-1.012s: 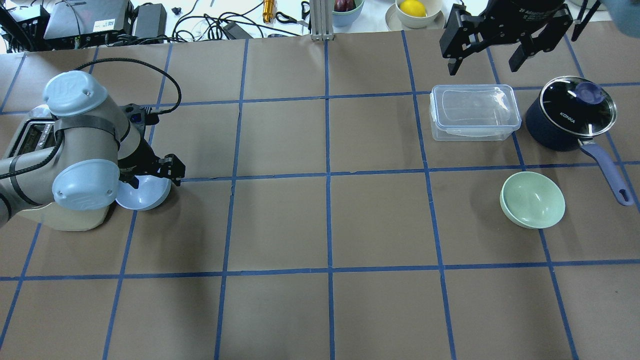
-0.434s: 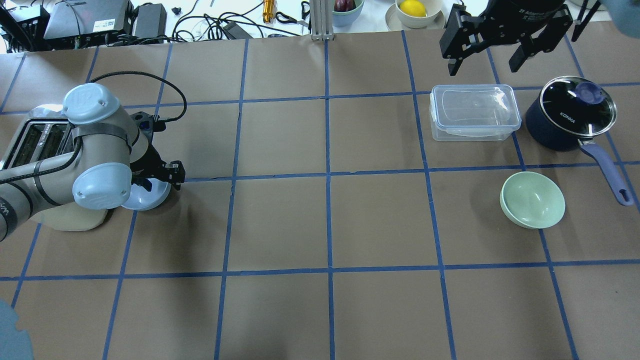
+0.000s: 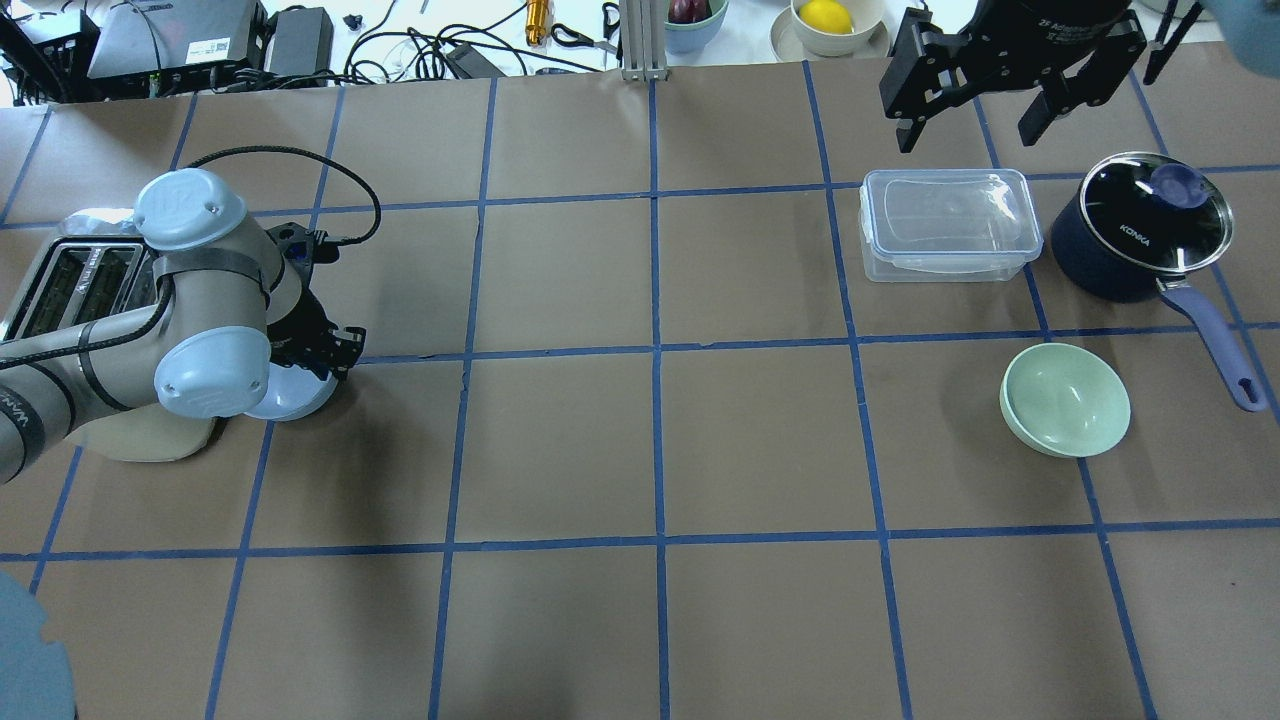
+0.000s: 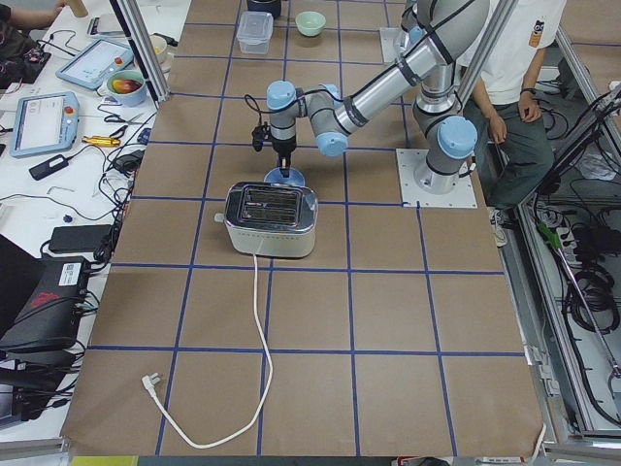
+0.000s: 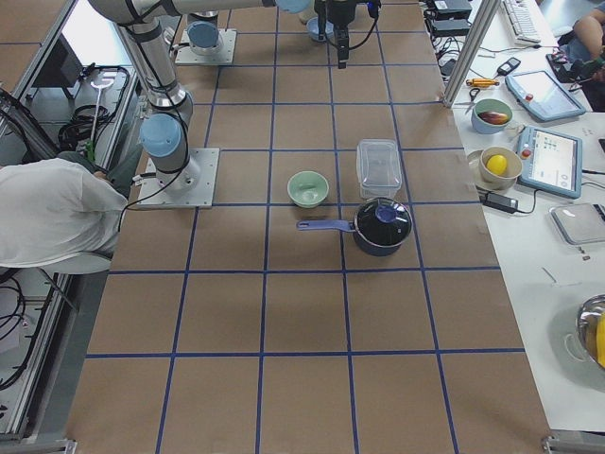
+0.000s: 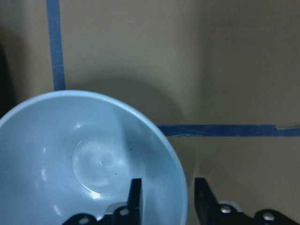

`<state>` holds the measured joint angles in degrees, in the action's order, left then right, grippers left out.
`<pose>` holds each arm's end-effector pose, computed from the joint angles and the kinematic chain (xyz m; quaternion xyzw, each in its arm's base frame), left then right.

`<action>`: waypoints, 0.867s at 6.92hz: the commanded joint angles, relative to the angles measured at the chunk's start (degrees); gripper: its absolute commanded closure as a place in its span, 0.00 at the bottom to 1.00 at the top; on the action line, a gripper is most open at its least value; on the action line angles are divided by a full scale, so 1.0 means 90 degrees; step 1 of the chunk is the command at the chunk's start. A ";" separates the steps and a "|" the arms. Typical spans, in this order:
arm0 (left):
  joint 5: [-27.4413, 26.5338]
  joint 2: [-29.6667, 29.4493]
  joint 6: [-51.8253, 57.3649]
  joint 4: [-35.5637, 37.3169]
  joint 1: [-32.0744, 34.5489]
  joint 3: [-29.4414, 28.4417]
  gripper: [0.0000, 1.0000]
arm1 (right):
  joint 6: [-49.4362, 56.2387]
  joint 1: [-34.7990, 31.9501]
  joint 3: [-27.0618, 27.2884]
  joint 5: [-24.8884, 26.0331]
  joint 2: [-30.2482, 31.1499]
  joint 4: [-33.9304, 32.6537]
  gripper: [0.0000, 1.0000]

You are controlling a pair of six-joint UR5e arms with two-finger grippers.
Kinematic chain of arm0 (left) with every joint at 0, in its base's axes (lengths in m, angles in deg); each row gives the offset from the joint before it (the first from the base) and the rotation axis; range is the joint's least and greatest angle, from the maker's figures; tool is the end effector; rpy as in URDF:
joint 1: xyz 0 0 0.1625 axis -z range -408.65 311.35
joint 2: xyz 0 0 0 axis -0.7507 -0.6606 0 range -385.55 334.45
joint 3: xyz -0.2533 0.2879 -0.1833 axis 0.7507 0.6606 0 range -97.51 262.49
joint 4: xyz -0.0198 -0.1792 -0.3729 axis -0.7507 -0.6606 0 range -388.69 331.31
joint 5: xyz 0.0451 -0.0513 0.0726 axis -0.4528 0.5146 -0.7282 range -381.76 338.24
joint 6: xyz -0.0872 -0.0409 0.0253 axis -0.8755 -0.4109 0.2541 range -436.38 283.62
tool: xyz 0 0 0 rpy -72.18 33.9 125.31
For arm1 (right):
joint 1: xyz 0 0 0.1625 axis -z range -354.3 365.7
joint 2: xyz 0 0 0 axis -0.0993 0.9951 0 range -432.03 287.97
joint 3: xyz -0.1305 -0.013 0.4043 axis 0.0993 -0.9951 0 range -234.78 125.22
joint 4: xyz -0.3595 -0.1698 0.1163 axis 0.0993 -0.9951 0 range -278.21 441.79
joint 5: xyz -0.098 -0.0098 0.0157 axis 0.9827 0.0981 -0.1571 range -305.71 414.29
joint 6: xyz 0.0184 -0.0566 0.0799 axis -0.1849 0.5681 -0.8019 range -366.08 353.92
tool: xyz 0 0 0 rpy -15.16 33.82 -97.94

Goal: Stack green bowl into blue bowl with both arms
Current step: 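Carry the light blue bowl with the left gripper toward the table center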

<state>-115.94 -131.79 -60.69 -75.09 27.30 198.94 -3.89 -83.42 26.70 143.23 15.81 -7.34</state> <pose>0.0012 -0.5238 0.2070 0.0140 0.9992 0.0017 0.0373 0.1272 -0.5167 0.5411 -0.0119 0.9987 -0.0482 0.0079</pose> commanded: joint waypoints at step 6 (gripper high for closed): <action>0.0592 -0.0878 -0.4627 -0.0733 0.4045 -0.2184 1.00 | 0.0000 0.0000 0.0019 0.0000 0.0016 0.0001 0.00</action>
<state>-111.25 -136.87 -93.31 -82.01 56.45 183.11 -3.89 -83.44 26.87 143.24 15.95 -7.33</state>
